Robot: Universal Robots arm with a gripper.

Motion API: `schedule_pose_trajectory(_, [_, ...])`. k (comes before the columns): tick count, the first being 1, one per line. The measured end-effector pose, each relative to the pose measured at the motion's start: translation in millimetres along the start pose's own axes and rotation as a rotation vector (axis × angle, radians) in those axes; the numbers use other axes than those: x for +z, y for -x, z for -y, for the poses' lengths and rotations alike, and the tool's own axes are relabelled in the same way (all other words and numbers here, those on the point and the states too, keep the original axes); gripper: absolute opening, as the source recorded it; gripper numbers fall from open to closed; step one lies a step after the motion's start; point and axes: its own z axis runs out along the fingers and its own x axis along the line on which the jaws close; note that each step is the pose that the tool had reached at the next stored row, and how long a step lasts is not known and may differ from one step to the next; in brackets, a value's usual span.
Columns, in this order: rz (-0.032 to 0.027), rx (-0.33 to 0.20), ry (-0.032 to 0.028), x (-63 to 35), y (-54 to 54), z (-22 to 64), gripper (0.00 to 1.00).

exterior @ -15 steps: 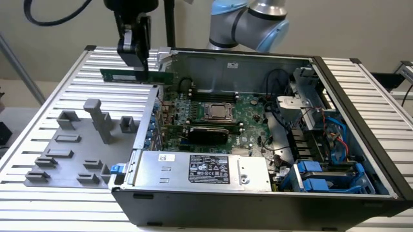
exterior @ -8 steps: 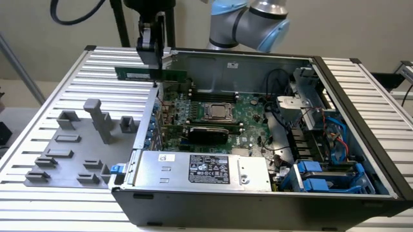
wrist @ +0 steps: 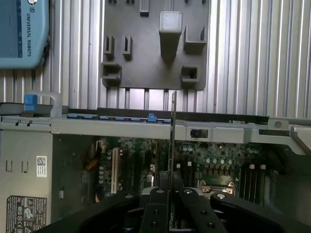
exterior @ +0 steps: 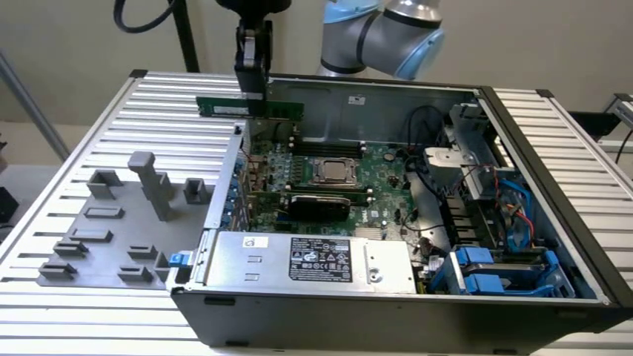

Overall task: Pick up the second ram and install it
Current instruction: 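Pick up the second ram and move it above second insertion slot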

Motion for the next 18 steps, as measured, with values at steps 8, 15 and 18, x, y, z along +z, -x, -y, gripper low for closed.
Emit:
schedule_pose_trajectory(8, [-0.0035,0.000,0.0028,1.3,14.9,23.1,0.14])
schedule_pose_trajectory(15, [-0.0034,0.000,0.0092,4.8,23.9,49.7,0.14])
schedule_pose_trajectory(18, [-0.0033,0.000,0.0121,6.7,26.1,63.1,0.14])
